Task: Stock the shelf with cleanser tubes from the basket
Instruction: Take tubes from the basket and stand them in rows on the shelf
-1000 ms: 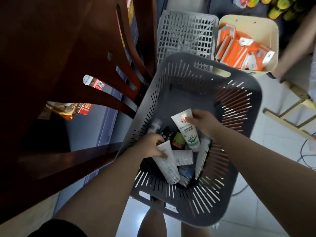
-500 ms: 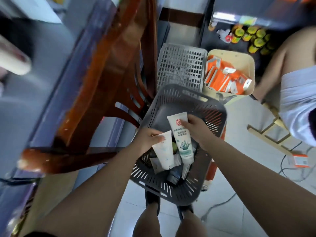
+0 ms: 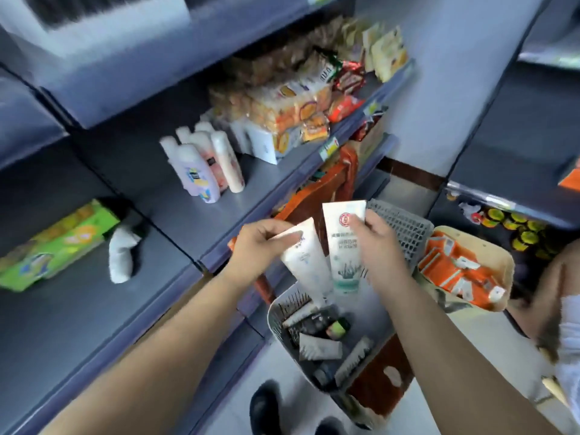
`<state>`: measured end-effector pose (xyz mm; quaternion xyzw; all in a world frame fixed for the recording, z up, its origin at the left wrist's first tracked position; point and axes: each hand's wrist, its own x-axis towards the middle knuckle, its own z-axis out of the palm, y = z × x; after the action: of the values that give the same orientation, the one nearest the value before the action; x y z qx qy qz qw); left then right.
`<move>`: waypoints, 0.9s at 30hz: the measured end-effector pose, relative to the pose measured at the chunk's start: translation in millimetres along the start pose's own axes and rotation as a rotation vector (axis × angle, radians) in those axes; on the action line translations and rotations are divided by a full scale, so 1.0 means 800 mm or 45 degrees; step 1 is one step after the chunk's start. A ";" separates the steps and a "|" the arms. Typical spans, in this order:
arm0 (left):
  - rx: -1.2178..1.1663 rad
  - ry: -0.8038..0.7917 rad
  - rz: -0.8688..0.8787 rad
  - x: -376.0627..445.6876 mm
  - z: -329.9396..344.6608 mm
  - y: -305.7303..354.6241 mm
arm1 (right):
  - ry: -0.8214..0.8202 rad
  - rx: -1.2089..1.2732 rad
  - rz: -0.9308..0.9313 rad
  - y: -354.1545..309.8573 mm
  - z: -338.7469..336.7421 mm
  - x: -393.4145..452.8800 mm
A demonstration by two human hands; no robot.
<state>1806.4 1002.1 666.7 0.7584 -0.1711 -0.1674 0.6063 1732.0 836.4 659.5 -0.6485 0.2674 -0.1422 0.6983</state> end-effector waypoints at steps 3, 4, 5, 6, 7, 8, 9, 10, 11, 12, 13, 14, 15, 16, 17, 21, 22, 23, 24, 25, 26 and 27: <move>-0.137 0.217 0.025 -0.037 -0.035 0.047 | -0.138 0.020 -0.125 -0.045 0.023 -0.022; -0.137 0.279 0.054 -0.050 -0.049 0.064 | -0.189 0.006 -0.185 -0.060 0.033 -0.030; -0.128 0.334 0.094 -0.063 -0.064 0.080 | -0.237 -0.018 -0.249 -0.075 0.045 -0.038; -0.111 0.386 0.140 -0.076 -0.080 0.097 | -0.280 -0.036 -0.314 -0.090 0.057 -0.046; -0.092 0.440 0.182 -0.091 -0.094 0.114 | -0.333 -0.048 -0.384 -0.107 0.070 -0.054; -0.073 0.487 0.208 -0.106 -0.110 0.129 | -0.395 -0.054 -0.455 -0.123 0.084 -0.063; -0.057 0.529 0.222 -0.121 -0.127 0.145 | -0.467 -0.060 -0.527 -0.141 0.099 -0.073; -0.037 0.567 0.225 -0.136 -0.143 0.160 | -0.531 -0.066 -0.592 -0.158 0.114 -0.084; -0.012 0.602 0.225 -0.151 -0.159 0.174 | -0.587 -0.070 -0.645 -0.174 0.130 -0.095; 0.007 0.640 0.234 -0.166 -0.176 0.188 | -0.629 -0.072 -0.696 -0.189 0.145 -0.105; 0.020 0.681 0.251 -0.181 -0.192 0.203 | -0.661 -0.069 -0.754 -0.204 0.160 -0.116; 0.031 0.719 0.269 -0.195 -0.206 0.216 | -0.694 -0.068 -0.815 -0.217 0.175 -0.126; 0.050 0.757 0.284 -0.210 -0.221 0.227 | -0.737 -0.073 -0.862 -0.229 0.191 -0.136; 0.076 0.787 0.304 -0.226 -0.234 0.238 | -0.786 -0.079 -0.887 -0.241 0.208 -0.147; 0.104 0.811 0.324 -0.241 -0.246 0.247 | -0.841 -0.083 -0.905 -0.252 0.223 -0.159; 0.217 0.879 0.364 -0.304 -0.296 0.274 | -1.074 -0.016 -0.946 -0.294 0.282 -0.211; 0.243 0.896 0.384 -0.320 -0.310 0.280 | -1.102 0.003 -0.980 -0.304 0.296 -0.225; 0.267 0.917 0.403 -0.335 -0.322 0.287 | -1.135 0.030 -1.009 -0.313 0.309 -0.238; 0.284 0.940 0.428 -0.351 -0.334 0.294 | -1.181 0.056 -1.032 -0.321 0.322 -0.249; 0.286 0.966 0.454 -0.366 -0.347 0.301 | -1.231 0.082 -1.043 -0.330 0.335 -0.262; 0.292 0.999 0.476 -0.381 -0.361 0.307 | -1.273 0.095 -1.063 -0.340 0.347 -0.272; 0.310 1.032 0.494 -0.396 -0.375 0.314 | -1.306 0.111 -1.078 -0.350 0.359 -0.284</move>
<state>1650.2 1355.3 989.3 0.7822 -0.0777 0.2802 0.5510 1748.2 1165.6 981.6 -0.6543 -0.3824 -0.0881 0.6464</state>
